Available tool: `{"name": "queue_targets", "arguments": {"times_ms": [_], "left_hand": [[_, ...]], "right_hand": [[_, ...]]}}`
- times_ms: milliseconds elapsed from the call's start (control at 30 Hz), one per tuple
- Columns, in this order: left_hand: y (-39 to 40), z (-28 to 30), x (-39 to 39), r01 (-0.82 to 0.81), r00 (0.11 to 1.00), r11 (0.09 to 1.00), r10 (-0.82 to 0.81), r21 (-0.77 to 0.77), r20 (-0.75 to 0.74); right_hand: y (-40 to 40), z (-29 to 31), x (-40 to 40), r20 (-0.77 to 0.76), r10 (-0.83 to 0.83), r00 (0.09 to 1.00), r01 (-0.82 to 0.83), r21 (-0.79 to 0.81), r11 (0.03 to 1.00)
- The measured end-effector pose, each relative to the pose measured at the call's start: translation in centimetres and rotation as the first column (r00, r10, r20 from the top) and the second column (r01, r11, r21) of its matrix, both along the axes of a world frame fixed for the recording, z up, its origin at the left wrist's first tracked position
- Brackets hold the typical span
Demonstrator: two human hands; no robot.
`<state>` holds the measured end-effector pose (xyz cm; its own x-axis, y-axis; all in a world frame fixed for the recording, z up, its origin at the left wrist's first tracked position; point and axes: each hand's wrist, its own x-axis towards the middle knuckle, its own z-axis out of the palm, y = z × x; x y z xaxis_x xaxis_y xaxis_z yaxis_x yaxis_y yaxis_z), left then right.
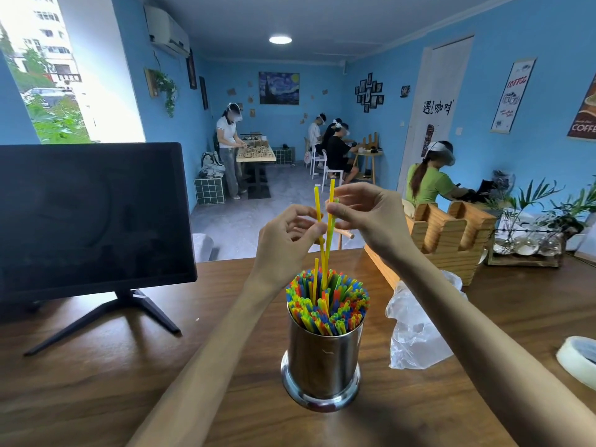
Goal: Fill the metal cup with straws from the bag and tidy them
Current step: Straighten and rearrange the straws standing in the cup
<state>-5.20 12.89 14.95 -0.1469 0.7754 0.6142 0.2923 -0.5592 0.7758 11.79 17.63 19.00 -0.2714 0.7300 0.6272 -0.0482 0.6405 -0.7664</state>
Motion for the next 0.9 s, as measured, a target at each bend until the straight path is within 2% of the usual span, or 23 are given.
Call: {"name": "queue_targets", "arguments": {"times_ms": [167, 267, 333, 433, 567, 633, 767, 900], "left_hand": [[-1.8, 1.6, 0.1, 0.071, 0.997, 0.992, -0.066, 0.106, -0.049], [-3.3, 2.6, 0.0, 0.048, 0.994, 0.98, -0.029, 0.191, -0.102], [-4.3, 3.4, -0.2, 0.031, 0.997, 0.975, -0.014, 0.219, -0.078], [-5.7, 4.3, -0.7, 0.197, 0.976, 0.966, -0.209, 0.169, 0.056], [-6.7, 4.3, -1.6, 0.407, 0.889, 0.907, -0.421, 0.112, 0.179], [-6.6, 4.2, -1.9, 0.464, 0.852, 0.883, -0.467, 0.072, 0.234], [-5.1, 3.3, -2.1, 0.358, 0.914, 0.933, -0.341, -0.044, 0.218], [-3.3, 2.0, -1.8, 0.206, 0.975, 0.975, -0.198, -0.08, 0.099]], "right_hand": [[0.5, 0.8, 0.2, -0.009, -0.113, 0.993, 0.114, 0.048, 0.992], [0.8, 1.0, 0.2, -0.052, -0.135, 0.989, 0.137, 0.039, 0.99], [1.0, 1.0, 0.3, -0.09, -0.137, 0.986, 0.14, 0.026, 0.99], [1.4, 1.0, 0.3, -0.148, -0.143, 0.978, 0.143, -0.012, 0.99], [1.7, 0.5, 0.2, -0.206, -0.149, 0.967, 0.137, -0.073, 0.988], [1.7, 0.2, 0.1, -0.218, -0.145, 0.965, 0.127, -0.094, 0.987], [1.6, 0.2, 0.0, -0.235, -0.151, 0.96, 0.128, -0.109, 0.986], [1.1, 0.3, -0.3, -0.22, -0.121, 0.968, 0.099, -0.108, 0.989]]}}
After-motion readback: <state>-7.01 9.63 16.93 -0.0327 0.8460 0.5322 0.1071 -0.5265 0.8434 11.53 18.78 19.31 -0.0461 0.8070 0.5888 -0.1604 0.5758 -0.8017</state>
